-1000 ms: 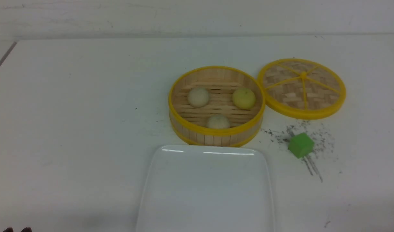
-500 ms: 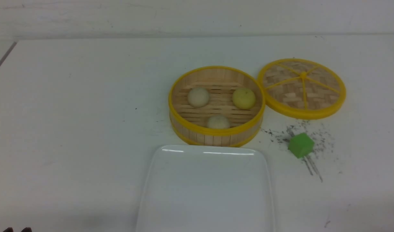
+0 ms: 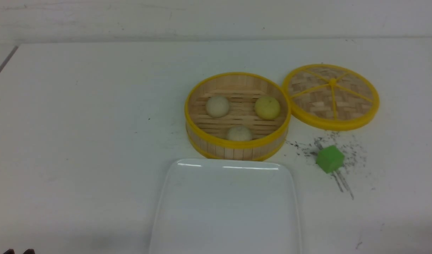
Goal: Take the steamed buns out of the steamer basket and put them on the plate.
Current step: Use the right arm to grab the steamed stuffed bun that is closest to it
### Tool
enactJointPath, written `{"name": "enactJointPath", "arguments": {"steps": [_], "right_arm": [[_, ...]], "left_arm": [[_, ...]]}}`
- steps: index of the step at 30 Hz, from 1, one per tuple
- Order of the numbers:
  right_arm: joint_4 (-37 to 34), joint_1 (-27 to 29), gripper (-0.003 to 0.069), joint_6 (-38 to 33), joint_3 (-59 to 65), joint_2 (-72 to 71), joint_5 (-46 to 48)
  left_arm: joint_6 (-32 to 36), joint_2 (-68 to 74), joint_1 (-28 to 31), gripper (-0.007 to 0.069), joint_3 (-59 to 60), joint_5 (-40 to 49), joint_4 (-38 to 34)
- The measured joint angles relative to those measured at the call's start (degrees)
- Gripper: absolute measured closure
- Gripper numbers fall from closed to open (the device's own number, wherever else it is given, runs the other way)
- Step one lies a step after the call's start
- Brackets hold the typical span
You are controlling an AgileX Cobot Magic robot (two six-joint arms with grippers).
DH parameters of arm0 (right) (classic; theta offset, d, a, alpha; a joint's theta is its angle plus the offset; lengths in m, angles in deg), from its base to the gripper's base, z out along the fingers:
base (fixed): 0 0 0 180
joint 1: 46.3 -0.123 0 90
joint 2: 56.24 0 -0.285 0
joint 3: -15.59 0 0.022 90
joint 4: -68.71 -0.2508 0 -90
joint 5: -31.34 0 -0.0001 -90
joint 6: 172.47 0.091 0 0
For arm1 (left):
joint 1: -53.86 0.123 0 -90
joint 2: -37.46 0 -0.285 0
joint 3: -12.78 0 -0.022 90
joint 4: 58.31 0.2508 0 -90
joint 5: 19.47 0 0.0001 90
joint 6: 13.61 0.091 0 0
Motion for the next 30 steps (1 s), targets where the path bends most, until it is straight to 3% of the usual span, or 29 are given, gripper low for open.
{"name": "enactJointPath", "arguments": {"steps": [7,18,25,30], "right_arm": [[-5.3,0.0,0.0419,0.8,-2.1,0.0,-2.1],[-7.2,0.0,0.0419,-2.6,-23.4,0.0,14.1],[-14.0,0.0,0.0419,-2.7,-32.1,-0.1,13.2],[-21.0,0.0,0.0419,-2.7,-32.6,-0.2,7.5]], "left_arm": [[0.0,0.0,0.0,0.0384,0.0,0.0,0.0],[0.0,0.0,0.0,0.0384,0.0,0.0,0.0],[0.0,0.0,0.0,0.0384,0.0,0.0,0.0],[0.0,0.0,0.0,0.0384,0.0,0.0,0.0]]}}
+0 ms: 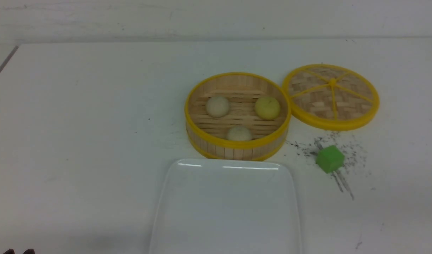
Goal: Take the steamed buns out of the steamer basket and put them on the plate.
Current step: Use the right arm to grab the steamed stuffed bun that is closest to it
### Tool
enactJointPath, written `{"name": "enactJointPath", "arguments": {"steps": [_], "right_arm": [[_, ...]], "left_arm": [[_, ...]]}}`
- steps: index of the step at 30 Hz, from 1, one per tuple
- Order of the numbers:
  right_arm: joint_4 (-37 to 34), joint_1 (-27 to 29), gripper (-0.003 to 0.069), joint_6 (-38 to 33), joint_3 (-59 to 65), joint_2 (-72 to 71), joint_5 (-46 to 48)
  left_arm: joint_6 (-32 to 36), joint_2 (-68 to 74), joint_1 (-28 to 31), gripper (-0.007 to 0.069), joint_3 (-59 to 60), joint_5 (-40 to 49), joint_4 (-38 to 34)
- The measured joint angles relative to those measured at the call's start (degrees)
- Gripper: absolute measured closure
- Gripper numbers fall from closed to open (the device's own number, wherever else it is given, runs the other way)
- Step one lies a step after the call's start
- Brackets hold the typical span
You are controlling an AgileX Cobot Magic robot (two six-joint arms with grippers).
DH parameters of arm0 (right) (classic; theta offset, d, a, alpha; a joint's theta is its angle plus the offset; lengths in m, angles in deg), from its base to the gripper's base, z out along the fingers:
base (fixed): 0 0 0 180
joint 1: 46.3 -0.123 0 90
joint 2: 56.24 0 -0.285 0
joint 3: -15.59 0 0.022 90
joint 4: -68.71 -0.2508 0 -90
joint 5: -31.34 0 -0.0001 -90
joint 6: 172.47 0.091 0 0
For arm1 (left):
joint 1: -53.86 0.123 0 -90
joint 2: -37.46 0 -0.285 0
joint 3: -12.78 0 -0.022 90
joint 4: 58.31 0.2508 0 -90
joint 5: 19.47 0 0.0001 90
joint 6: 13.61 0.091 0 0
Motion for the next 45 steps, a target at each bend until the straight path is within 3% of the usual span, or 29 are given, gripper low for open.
{"name": "enactJointPath", "arguments": {"steps": [10,19,26,39,45], "right_arm": [[-4.4,0.0,0.0419,0.0,0.0,0.0,-8.9],[-5.3,0.0,0.0419,0.0,0.0,0.0,-9.0],[-9.9,0.0,0.0419,0.0,0.0,0.0,-6.2],[-9.7,0.2,0.0419,-2.8,0.0,0.0,-5.8],[-9.7,0.2,0.0419,-2.9,0.0,0.0,-5.4]], "left_arm": [[0.0,0.0,0.0,0.0384,0.0,0.0,0.0],[0.0,0.0,0.0,0.0384,0.0,0.0,0.0],[0.0,0.0,0.0,0.0384,0.0,0.0,0.0],[0.0,0.0,0.0,0.0384,0.0,-0.1,-0.1],[-3.5,0.0,0.0,0.0384,0.4,-3.1,-5.8]]}}
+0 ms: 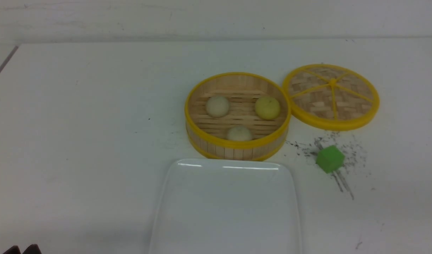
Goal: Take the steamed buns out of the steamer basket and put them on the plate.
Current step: Use the right arm to grab the steamed stuffed bun that is closest to it
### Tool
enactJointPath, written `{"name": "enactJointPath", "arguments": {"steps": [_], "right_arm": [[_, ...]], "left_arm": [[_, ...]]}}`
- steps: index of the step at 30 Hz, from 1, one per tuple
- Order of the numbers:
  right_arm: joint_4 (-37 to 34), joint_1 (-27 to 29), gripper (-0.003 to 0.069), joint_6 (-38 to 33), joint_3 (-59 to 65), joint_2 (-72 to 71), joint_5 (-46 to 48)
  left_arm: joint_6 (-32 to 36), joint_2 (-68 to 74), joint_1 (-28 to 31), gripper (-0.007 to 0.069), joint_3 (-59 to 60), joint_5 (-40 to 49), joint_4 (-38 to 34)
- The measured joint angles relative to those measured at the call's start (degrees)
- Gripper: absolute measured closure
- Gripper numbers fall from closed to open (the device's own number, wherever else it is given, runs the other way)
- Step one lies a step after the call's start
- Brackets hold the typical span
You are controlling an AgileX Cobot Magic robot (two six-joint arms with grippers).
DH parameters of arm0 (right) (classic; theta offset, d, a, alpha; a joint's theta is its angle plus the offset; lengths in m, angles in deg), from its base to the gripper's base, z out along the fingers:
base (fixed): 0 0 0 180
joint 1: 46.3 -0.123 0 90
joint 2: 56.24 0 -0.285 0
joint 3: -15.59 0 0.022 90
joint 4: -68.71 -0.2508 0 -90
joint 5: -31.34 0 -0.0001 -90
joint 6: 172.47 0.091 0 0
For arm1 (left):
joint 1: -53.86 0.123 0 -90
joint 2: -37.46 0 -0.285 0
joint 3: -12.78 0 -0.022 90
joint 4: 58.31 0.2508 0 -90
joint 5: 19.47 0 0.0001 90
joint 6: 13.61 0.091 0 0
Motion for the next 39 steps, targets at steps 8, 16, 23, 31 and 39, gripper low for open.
{"name": "enactJointPath", "arguments": {"steps": [8,16,23,31,39], "right_arm": [[0.0,0.0,0.0419,-0.1,0.0,0.0,0.3],[0.0,0.0,0.0419,-0.1,0.0,0.0,0.3],[0.0,0.0,0.0419,-0.1,0.0,0.0,0.8],[0.4,0.0,0.0419,-0.1,0.0,0.0,3.1],[-1.0,0.0,0.0419,-0.1,0.0,0.0,4.6]], "left_arm": [[-13.9,0.0,0.0,0.0384,0.0,-2.5,-14.6],[-18.7,0.0,0.0,0.0384,0.0,-3.4,-17.1],[-19.0,0.0,0.0,0.0385,0.0,-3.4,-17.2],[-19.0,0.0,0.0,0.0384,0.0,-4.9,-17.2],[-19.0,0.0,0.0,0.0384,0.0,-3.4,-17.1]]}}
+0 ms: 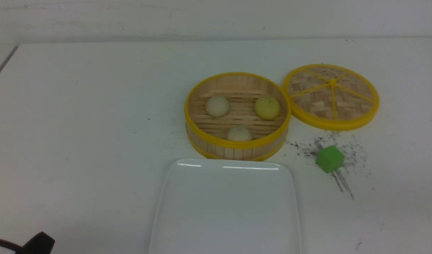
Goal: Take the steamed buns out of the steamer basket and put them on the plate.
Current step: Use the right arm to grab the steamed stuffed bun that is closest to it
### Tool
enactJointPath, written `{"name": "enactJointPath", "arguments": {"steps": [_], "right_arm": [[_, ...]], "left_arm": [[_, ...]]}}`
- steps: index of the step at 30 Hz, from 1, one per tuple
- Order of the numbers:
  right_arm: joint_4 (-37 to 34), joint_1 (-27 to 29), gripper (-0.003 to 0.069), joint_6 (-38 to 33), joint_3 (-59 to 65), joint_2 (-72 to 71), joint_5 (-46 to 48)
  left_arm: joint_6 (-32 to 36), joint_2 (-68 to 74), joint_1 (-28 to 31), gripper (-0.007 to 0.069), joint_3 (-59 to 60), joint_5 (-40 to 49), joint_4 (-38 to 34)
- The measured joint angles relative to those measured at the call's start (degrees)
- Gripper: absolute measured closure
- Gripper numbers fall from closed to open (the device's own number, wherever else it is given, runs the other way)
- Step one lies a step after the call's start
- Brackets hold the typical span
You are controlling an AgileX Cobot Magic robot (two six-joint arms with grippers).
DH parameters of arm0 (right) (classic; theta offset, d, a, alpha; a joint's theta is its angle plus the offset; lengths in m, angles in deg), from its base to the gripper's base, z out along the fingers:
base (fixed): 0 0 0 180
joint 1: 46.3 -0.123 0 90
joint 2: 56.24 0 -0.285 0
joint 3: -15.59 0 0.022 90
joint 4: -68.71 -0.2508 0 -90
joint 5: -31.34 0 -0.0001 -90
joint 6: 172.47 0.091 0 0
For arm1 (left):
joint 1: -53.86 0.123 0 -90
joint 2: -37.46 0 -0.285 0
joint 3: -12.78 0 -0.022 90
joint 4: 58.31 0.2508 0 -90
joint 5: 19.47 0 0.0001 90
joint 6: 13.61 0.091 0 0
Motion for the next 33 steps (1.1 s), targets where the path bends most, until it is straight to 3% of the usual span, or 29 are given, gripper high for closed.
{"name": "enactJointPath", "arguments": {"steps": [13,17,21,24,26,33], "right_arm": [[-2.2,0.0,0.0419,0.2,0.0,0.2,10.7],[-2.1,0.0,0.0419,-1.0,-1.2,4.6,13.8],[-2.3,0.0,0.0419,-6.1,-3.8,11.2,17.1],[-5.2,0.0,0.0419,-17.5,-10.4,21.2,18.3],[-7.3,0.0,0.0419,-21.3,-14.9,26.8,18.7],[-11.8,0.0,0.0419,-27.9,-35.3,50.7,29.6]], "left_arm": [[0.0,0.0,0.0,0.0384,0.0,-4.8,-5.5],[3.5,0.0,0.0,0.0384,-0.9,-6.8,-5.1],[8.3,0.0,0.0,0.0384,-4.2,-5.6,-5.0],[11.2,0.0,0.0,0.0384,-7.8,-4.2,-4.8],[12.4,0.0,0.0,0.0384,-8.9,-2.9,-4.9],[13.0,0.0,0.0,0.0384,-9.4,2.6,-4.7]]}}
